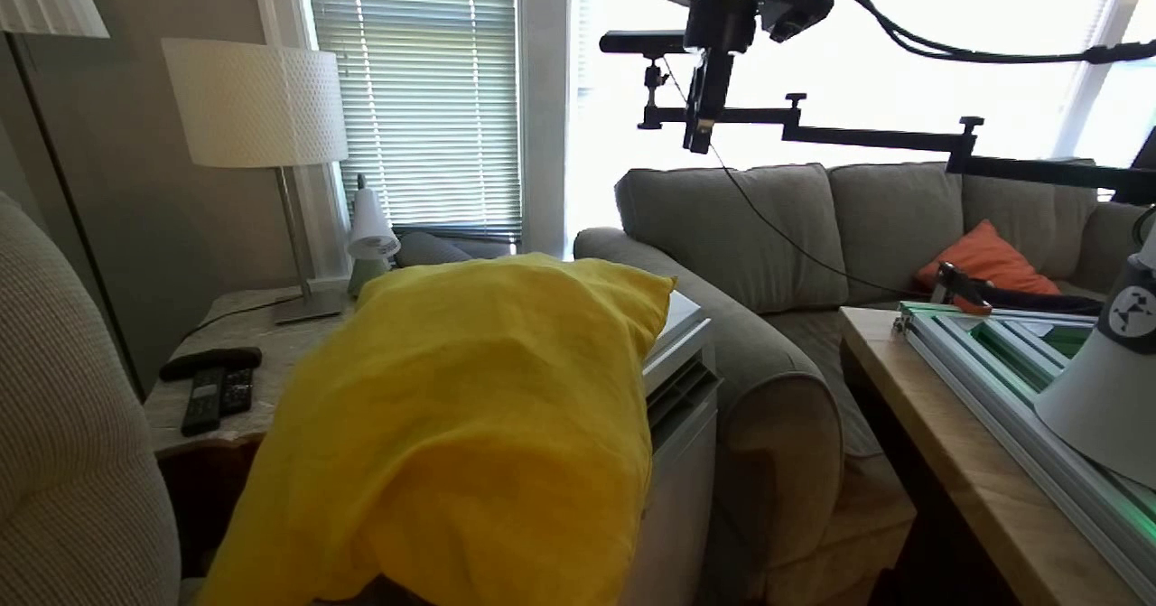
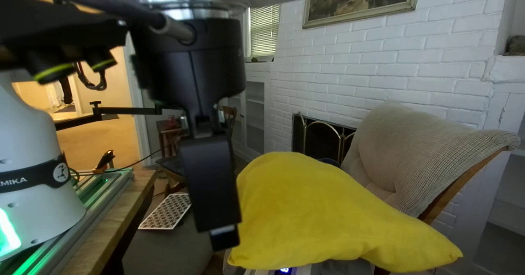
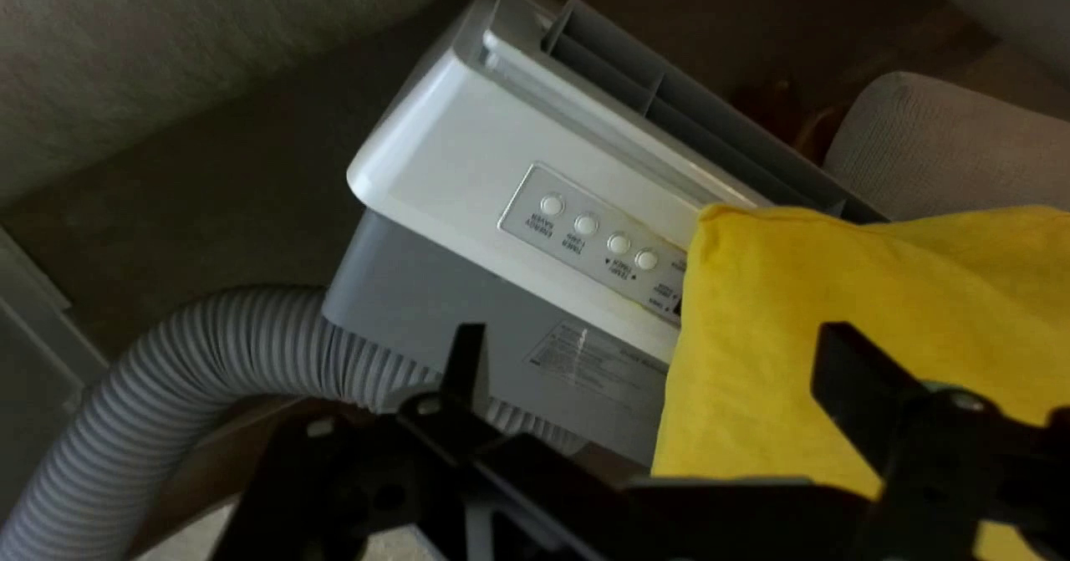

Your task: Put the yellow pillow on the grey chair.

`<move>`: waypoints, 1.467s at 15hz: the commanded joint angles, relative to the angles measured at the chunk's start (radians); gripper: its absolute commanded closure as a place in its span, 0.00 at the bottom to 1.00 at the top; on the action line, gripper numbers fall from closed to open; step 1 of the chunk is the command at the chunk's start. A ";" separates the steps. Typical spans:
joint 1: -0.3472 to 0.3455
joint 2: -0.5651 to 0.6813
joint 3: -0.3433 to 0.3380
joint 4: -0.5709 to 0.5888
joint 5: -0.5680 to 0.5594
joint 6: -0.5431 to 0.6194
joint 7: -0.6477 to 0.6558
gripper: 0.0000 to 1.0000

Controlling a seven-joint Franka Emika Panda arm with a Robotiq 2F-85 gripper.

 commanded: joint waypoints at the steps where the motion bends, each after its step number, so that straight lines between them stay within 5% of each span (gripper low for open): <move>1: 0.032 0.095 0.008 0.015 0.173 0.133 -0.166 0.00; 7: 0.168 0.164 -0.067 0.077 0.654 0.043 -0.577 0.00; 8: 0.174 0.185 -0.070 0.093 0.699 0.009 -0.631 0.00; 9: 0.098 0.210 0.007 0.108 0.737 -0.027 -0.681 0.00; 17: -0.023 0.437 0.189 0.196 0.723 -0.022 -0.642 0.00; 18: -0.040 0.362 0.197 0.147 0.701 -0.033 -0.657 0.00; 22: -0.053 0.426 0.225 0.180 0.697 -0.018 -0.645 0.00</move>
